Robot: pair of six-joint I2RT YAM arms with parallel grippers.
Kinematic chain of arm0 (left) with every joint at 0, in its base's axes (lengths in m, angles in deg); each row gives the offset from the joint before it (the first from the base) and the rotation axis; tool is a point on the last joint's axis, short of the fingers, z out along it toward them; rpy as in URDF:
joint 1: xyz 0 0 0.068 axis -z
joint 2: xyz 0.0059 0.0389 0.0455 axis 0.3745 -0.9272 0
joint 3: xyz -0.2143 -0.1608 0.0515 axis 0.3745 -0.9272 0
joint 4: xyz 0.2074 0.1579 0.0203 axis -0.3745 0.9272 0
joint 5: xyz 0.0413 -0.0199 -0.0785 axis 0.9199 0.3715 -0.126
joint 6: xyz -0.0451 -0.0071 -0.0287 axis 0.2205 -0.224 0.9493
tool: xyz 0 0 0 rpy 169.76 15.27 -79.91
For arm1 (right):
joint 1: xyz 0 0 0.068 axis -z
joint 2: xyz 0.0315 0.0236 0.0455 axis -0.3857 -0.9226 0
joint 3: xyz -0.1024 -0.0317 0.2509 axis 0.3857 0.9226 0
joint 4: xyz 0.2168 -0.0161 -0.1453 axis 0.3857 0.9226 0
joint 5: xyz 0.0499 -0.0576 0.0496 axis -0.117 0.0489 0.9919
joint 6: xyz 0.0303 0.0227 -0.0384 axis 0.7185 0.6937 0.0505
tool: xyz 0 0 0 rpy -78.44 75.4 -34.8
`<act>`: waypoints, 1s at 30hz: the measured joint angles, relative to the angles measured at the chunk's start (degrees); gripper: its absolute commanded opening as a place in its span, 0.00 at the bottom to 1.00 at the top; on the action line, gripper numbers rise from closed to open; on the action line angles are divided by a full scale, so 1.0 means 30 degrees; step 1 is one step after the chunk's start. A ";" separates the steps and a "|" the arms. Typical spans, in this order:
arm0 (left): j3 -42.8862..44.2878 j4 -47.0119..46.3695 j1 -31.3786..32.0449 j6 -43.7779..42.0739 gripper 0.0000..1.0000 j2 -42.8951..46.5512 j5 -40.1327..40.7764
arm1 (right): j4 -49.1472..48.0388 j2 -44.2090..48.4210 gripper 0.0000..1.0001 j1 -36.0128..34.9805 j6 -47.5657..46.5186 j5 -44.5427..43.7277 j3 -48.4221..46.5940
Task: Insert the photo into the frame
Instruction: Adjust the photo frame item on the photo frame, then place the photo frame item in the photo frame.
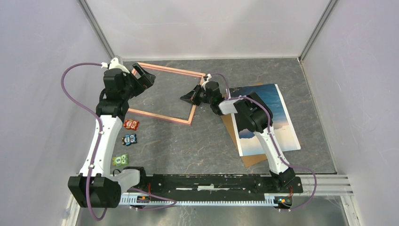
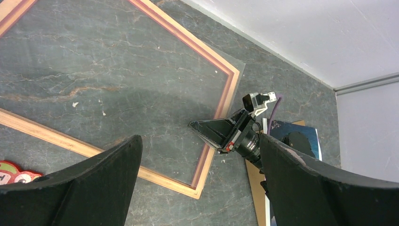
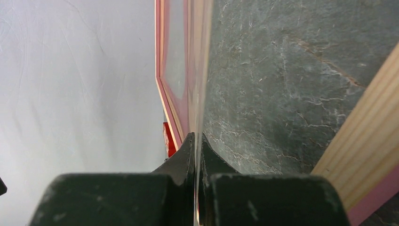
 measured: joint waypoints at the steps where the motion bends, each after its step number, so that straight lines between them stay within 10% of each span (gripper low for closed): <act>1: 0.0000 0.0000 0.0000 0.0007 1.00 0.0000 0.0000 | 0.0007 0.0000 0.00 0.0000 0.0000 0.0000 0.0000; 20: -0.0007 0.0000 0.0000 0.0007 1.00 0.0000 -0.0036 | -0.0634 -0.0109 0.05 0.0000 -0.0401 0.0175 -0.0007; 30: -0.0029 0.0000 0.0000 0.0007 1.00 0.0000 -0.0066 | -0.0641 -0.0452 0.36 0.0000 -0.0969 0.0379 -0.0248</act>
